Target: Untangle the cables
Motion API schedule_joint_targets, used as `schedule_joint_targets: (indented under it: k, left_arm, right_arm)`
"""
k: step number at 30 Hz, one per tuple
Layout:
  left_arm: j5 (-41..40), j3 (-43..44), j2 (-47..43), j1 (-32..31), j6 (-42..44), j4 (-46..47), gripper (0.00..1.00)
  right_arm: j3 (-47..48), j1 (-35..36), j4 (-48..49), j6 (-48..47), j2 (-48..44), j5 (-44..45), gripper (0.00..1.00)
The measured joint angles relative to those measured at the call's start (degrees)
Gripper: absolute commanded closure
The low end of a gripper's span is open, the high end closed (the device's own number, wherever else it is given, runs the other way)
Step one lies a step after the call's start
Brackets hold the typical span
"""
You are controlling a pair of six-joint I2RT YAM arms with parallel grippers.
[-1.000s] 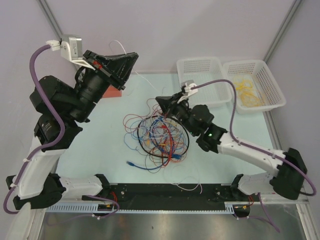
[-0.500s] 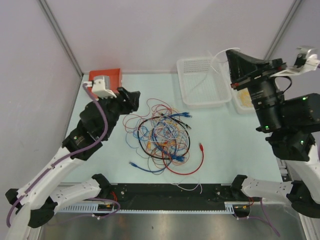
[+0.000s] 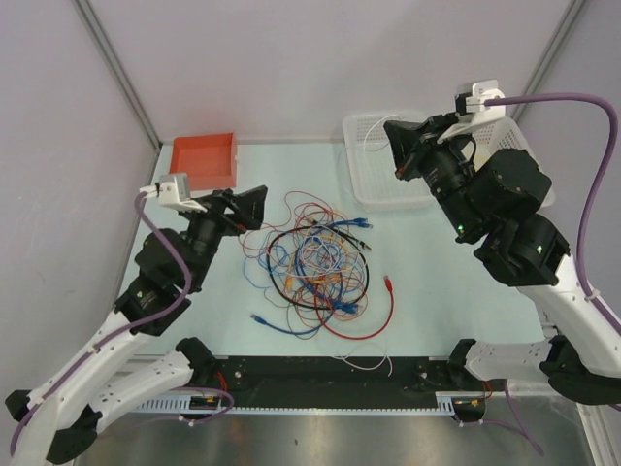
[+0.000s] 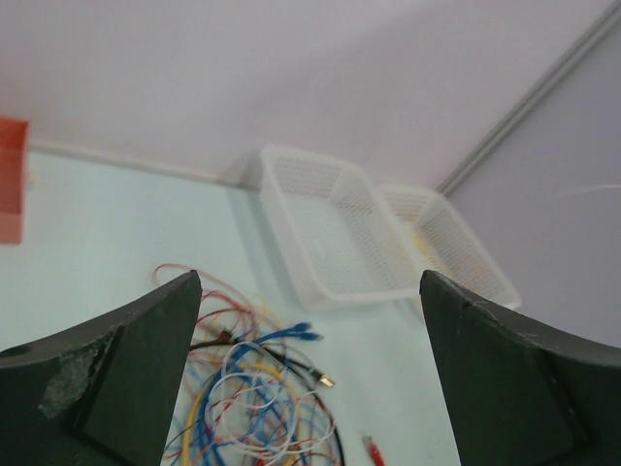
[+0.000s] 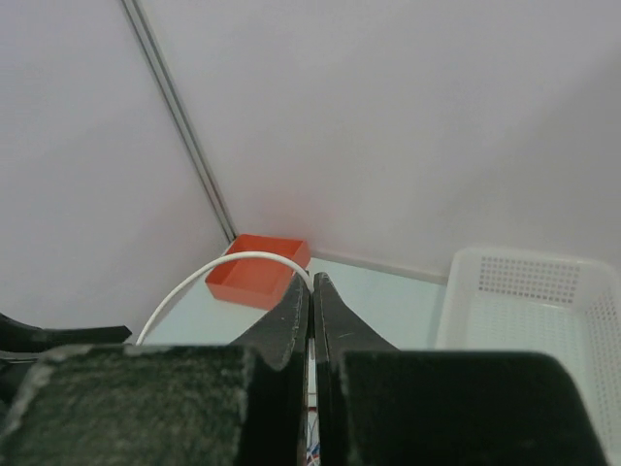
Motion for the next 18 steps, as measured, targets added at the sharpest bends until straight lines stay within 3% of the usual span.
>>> schedule_joint_targets:
  k: [9,18]
  left_arm:
    - [18.2,-3.9,-0.5,0.0,1.0,22.5,0.0]
    - [32.4,-6.3,5.3,-1.0,1.2,36.2,0.0]
  right_arm:
    - [-0.2,0.0,-3.8,2.3,0.2,0.0,1.0]
    - [-0.2,0.3,-6.4,5.3,0.2,-1.2,1.0]
